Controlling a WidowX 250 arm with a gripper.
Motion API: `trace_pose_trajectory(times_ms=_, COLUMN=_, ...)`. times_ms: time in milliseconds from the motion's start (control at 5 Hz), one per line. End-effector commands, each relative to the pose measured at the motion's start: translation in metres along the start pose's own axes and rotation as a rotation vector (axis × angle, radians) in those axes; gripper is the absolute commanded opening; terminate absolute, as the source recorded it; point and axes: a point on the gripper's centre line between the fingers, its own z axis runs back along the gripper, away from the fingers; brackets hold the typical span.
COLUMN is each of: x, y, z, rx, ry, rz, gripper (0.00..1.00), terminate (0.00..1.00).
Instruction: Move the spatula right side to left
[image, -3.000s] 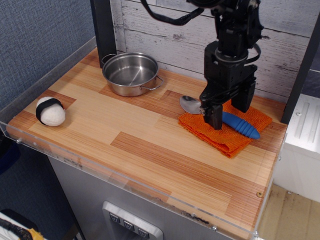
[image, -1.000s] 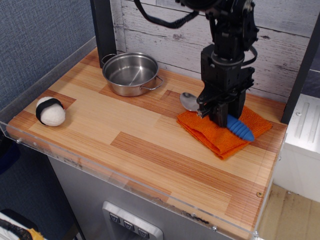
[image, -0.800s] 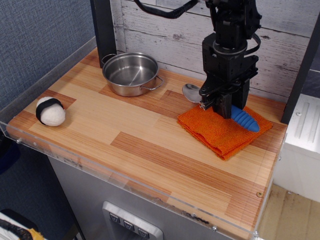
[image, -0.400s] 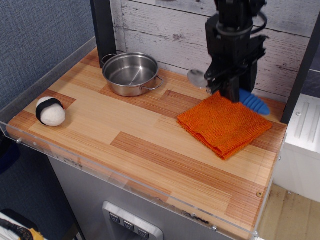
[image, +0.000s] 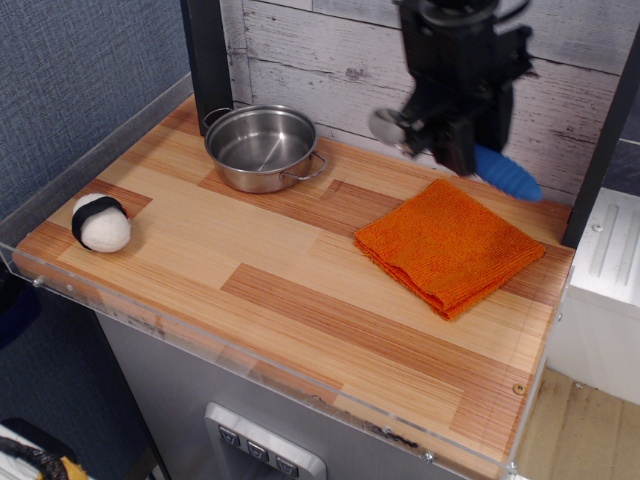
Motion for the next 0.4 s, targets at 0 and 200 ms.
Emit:
trace_pose_trajectory(times_ms=0, x=0.023, y=0.045, z=0.043, rx=-0.056, ry=-0.027, rz=-0.035, gripper=0.00, terminate=0.00)
trace_pose_trajectory(times_ms=200, x=0.038, y=0.090, z=0.047, rx=-0.040, ry=-0.013, rz=-0.048, gripper=0.00, terminate=0.00)
